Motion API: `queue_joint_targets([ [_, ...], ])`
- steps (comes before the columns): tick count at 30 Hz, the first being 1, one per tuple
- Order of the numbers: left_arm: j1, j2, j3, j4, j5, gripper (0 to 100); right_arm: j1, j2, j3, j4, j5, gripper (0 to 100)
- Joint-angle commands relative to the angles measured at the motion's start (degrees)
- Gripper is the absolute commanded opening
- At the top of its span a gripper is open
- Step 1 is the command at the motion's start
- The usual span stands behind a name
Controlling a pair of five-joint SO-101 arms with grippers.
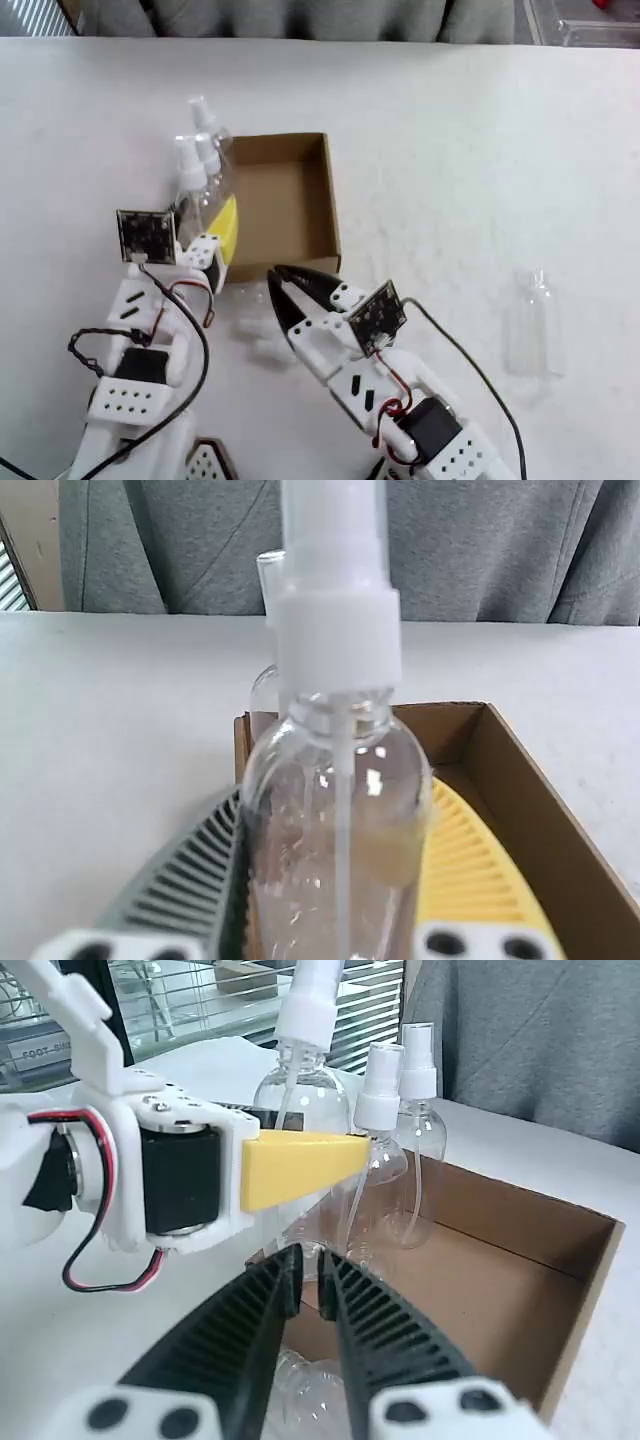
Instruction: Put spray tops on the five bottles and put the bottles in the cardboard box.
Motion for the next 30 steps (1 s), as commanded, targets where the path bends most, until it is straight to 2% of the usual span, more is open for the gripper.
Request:
queue_joint_targets([
  [1, -0.2, 0.6, -0.4, -1.6, -0.5, 2, 0.7, -0.5, 0.4, 0.1, 0.4, 1.5],
  [10, -0.3, 13.1, -6.0, -2.1, -2.0, 2, 0.7, -0.5, 0.4, 0.1, 0.5, 1.5],
  [13, -0.3, 15.2, -5.6, -5.8, -2.0, 2, 0.7, -0.5, 0.4, 0.1, 0.5, 1.5],
  [18, -0.3, 15.7, -3.2, -10.5, -1.9, 2, 0.8, -0.5, 0.4, 0.1, 0.5, 1.5],
  [30, -0.2, 15.8, -1.9, -10.5, -2.1, 2, 0.8, -0.5, 0.4, 0.1, 0.5, 1.5],
])
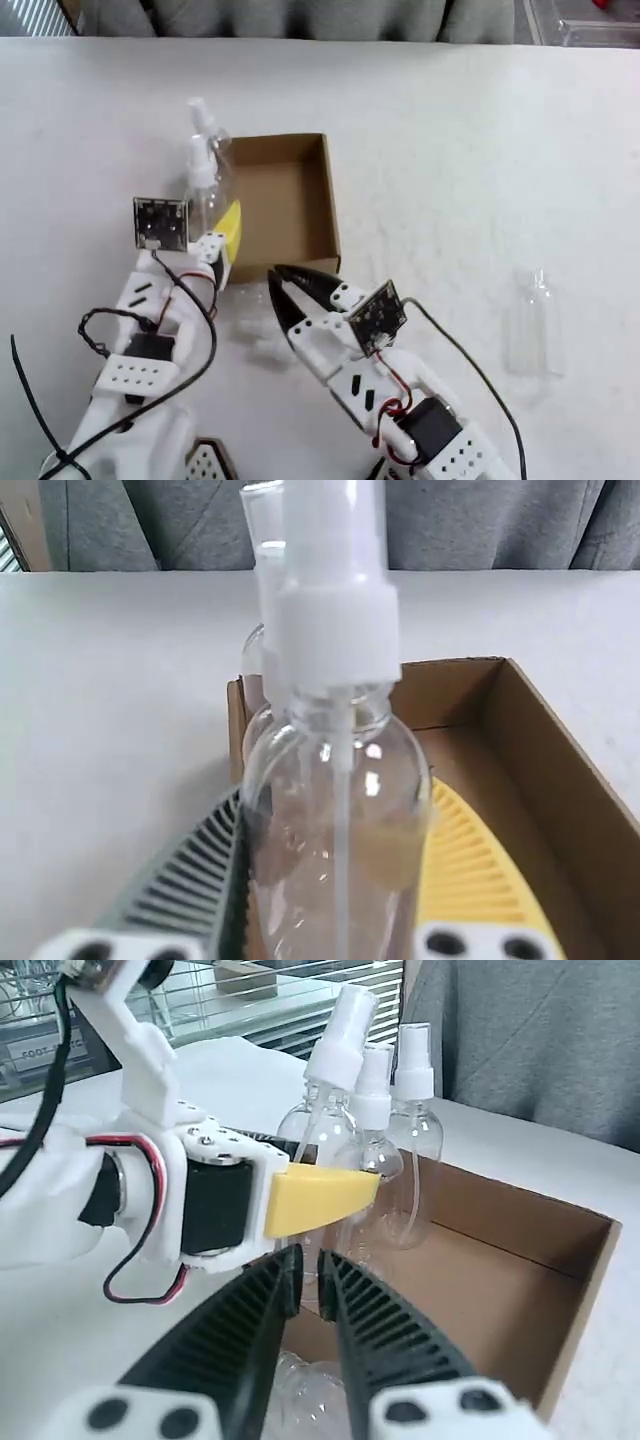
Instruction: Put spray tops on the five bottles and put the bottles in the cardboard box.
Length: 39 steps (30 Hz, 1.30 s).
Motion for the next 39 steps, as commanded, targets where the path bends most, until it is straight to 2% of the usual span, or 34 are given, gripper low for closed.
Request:
queue_joint_targets([
  [1, -0.2, 0.1, 0.5, -1.8, -0.5, 2, 0.7, -0.5, 0.4, 0.1, 0.5, 1.5],
  [12, -0.1, 0.1, 1.6, -1.4, -0.3, 2, 0.7, -0.5, 0.4, 0.1, 0.5, 1.5],
  [16, 0.7, 0.0, 5.8, -1.9, -0.5, 2, 0.7, -0.5, 0.4, 0.2, 0.5, 1.5],
  [22, 1.2, 0.0, 8.4, -7.2, -0.5, 2, 0.7, -0.5, 0.4, 0.2, 0.5, 1.5],
  [39, 0.8, -0.3, 8.4, -7.6, -0.5, 2, 0.7, -0.5, 0.4, 0.2, 0.5, 1.5],
])
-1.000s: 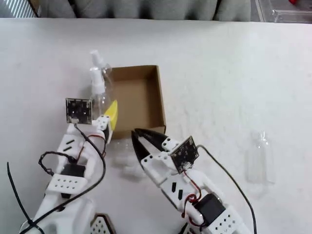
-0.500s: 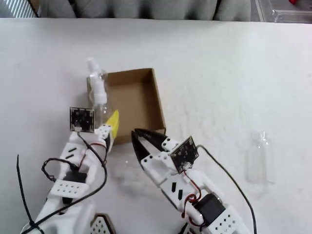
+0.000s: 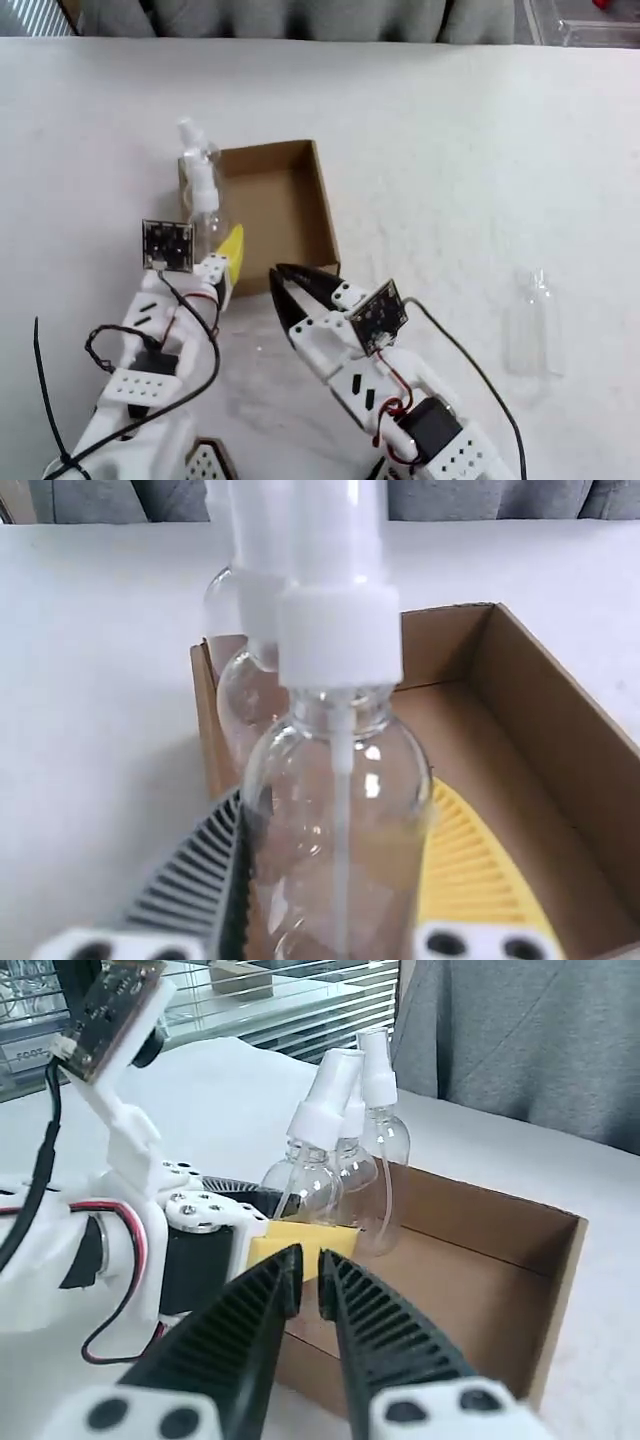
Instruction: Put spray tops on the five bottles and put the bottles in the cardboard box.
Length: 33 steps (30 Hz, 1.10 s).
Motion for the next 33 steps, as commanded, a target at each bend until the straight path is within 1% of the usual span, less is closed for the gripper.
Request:
queue_joint_targets([
  [1, 0.4, -0.2, -0.1, -1.8, -0.3, 3, 0.4, -0.5, 0.4, 0.2, 0.5, 1.5],
  [7, 0.3, 0.1, -0.1, -1.3, -0.2, 16, 0.4, -0.5, 0.4, 0.2, 0.5, 1.5],
  [23, -1.2, 0.2, -0.1, -1.1, -0.2, 15, 0.4, -0.5, 0.4, 0.2, 0.5, 1.5],
  [28, -0.8, -0.2, -0.1, 1.2, -0.2, 16, 0.4, -0.5, 0.4, 0.2, 0.5, 1.5],
  [33, -1.1, -0.2, -0.1, 1.5, -0.2, 16, 0.4, -0.5, 0.4, 0.2, 0.5, 1.5],
])
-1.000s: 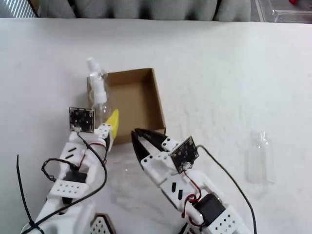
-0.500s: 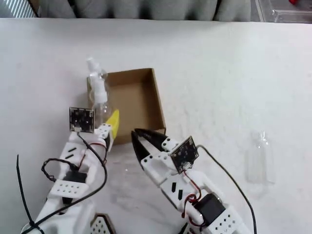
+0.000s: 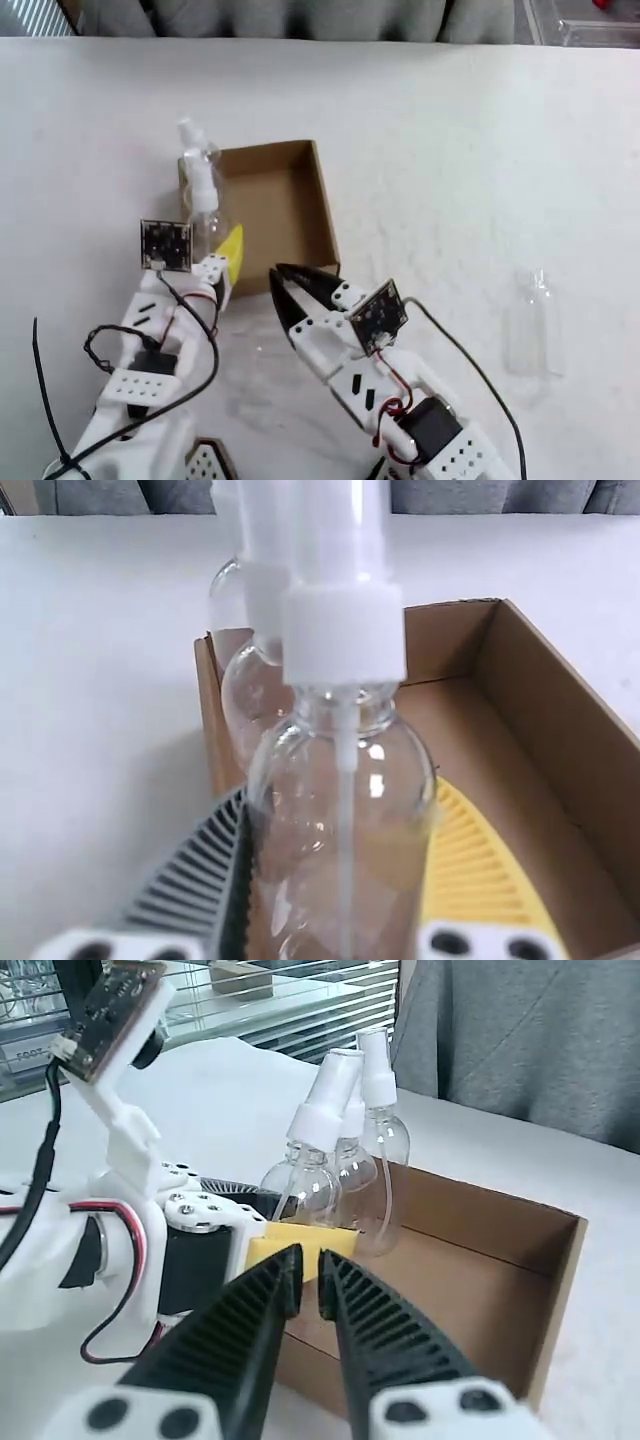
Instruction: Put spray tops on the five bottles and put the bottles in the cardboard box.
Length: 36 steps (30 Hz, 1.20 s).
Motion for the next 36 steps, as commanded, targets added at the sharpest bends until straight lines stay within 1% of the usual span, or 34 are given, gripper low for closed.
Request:
queue_joint_targets([
  [1, -0.6, -0.2, -0.1, 1.3, -0.4, 16, 0.4, -0.5, 0.4, 0.2, 0.5, 1.5],
  [6, -0.2, -0.2, -0.1, 1.8, -4.0, 16, 0.4, -0.5, 0.4, 0.2, 0.5, 1.5],
  [13, -0.6, -0.2, -0.1, 1.8, -4.0, 16, 0.4, -0.5, 0.4, 0.2, 0.5, 1.5],
  [20, -0.7, -0.2, -0.1, 1.8, -3.9, 27, 0.4, -0.5, 0.4, 0.2, 0.5, 1.5],
  [23, -0.7, -0.2, -0.1, 1.8, -3.6, 27, 0.4, -0.5, 0.4, 0.2, 0.5, 1.5],
  [26, -0.7, -0.2, -0.1, 1.8, -1.6, 27, 0.5, -0.5, 0.4, 0.2, 0.5, 1.5],
  [36, -0.7, -0.1, -0.1, 1.8, -1.4, 27, 0.5, -0.5, 0.4, 0.2, 0.5, 1.5],
])
